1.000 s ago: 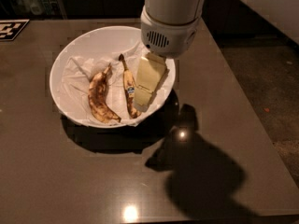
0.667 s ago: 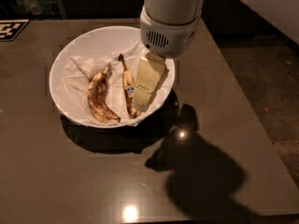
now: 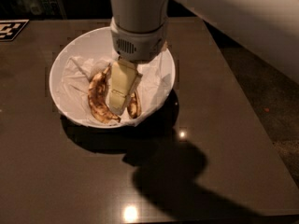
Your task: Pick banana from white bowl
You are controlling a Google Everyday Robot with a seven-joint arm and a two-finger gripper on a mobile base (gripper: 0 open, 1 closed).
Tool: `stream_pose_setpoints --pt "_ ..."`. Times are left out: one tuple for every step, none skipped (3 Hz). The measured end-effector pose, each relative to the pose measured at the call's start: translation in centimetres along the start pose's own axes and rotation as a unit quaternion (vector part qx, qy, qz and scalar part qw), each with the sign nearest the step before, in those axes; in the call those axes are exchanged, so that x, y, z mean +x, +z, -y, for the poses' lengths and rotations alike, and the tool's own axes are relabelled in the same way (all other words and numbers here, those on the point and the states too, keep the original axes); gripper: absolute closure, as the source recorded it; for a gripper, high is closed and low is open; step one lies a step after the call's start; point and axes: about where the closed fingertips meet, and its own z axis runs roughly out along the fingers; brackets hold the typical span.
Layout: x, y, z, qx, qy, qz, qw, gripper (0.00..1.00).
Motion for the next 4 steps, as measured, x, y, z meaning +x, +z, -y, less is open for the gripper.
stream_pose_setpoints --pt "-1.7 0.7 -0.9 0.005 -0.015 -0.015 0.9998 0.0" --pt "-3.1 1.3 -1.6 0.007 -0.027 -0.022 0.9994 0.0" --pt "-3.7 1.6 -1.8 0.008 -0.031 -0.024 0.9992 0.0" --pt "-4.4 2.2 -1.6 -0.019 -0.035 -0.009 0.9992 0.1"
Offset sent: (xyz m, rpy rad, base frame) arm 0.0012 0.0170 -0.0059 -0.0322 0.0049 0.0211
